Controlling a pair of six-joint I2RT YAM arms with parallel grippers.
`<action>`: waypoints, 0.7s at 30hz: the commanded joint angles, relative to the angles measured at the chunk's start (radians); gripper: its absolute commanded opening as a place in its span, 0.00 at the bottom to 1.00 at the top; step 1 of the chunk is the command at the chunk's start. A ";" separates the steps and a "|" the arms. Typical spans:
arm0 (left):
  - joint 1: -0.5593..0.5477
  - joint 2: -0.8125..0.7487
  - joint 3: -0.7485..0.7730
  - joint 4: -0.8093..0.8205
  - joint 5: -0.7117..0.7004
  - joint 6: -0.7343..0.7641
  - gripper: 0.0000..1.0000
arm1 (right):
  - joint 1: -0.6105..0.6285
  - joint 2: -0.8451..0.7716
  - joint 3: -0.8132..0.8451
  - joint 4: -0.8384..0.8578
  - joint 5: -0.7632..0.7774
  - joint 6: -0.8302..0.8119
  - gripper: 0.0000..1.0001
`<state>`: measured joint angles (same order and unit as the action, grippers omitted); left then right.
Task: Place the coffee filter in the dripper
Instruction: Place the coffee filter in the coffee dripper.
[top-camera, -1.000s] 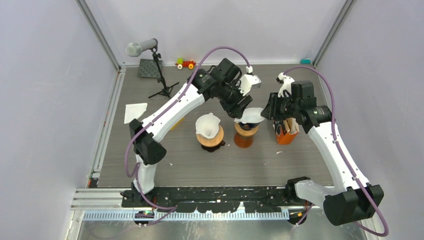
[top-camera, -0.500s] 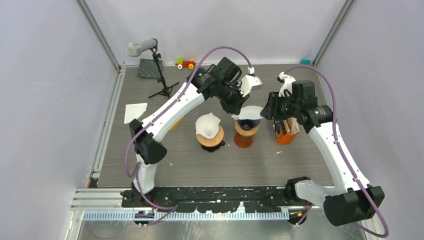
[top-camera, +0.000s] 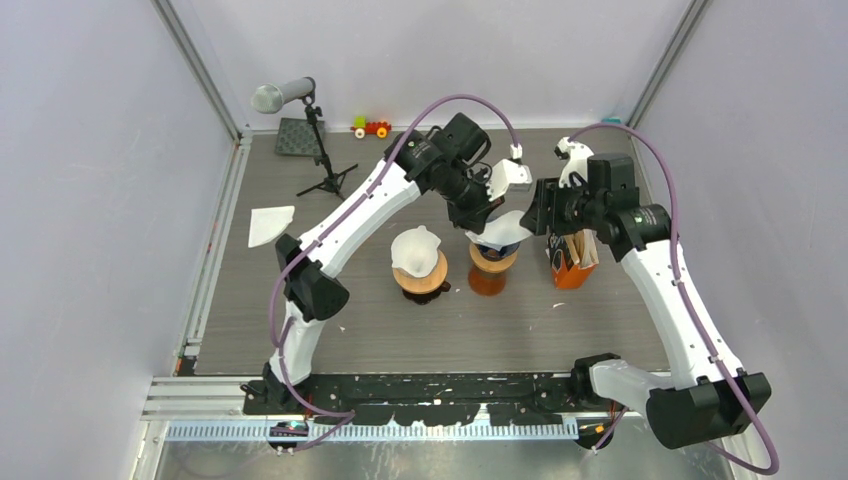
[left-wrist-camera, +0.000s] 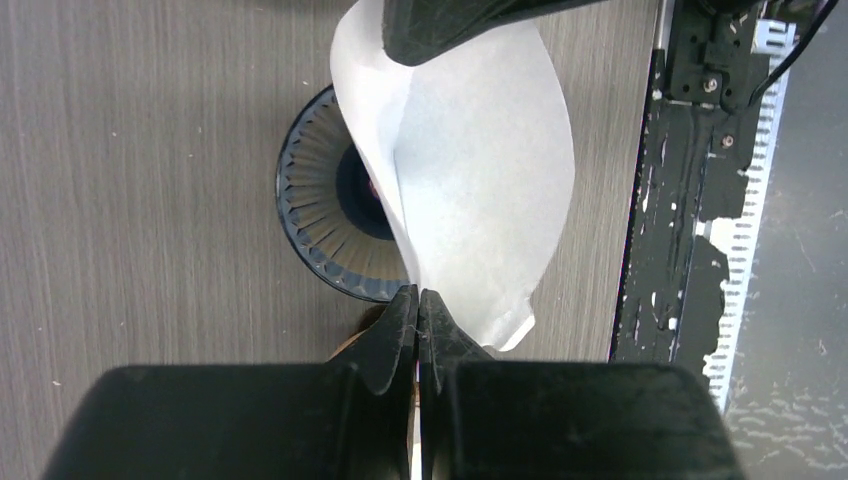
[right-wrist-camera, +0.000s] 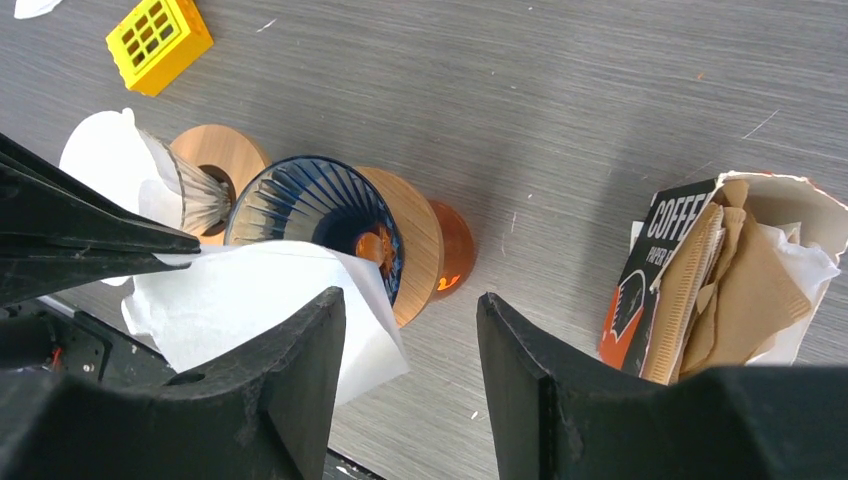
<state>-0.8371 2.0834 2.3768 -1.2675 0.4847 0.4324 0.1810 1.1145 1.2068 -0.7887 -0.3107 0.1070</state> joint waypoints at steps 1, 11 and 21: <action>0.003 0.001 0.043 -0.059 0.042 0.064 0.00 | -0.004 0.014 0.019 0.006 -0.033 -0.018 0.56; 0.003 0.006 0.050 -0.085 0.000 0.110 0.00 | -0.003 0.066 -0.008 0.024 -0.069 -0.021 0.56; 0.003 0.024 0.069 -0.087 -0.031 0.116 0.04 | -0.003 0.101 -0.032 0.044 -0.103 -0.008 0.56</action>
<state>-0.8371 2.1052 2.4023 -1.3441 0.4686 0.5354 0.1810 1.2030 1.1873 -0.7849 -0.3836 0.0998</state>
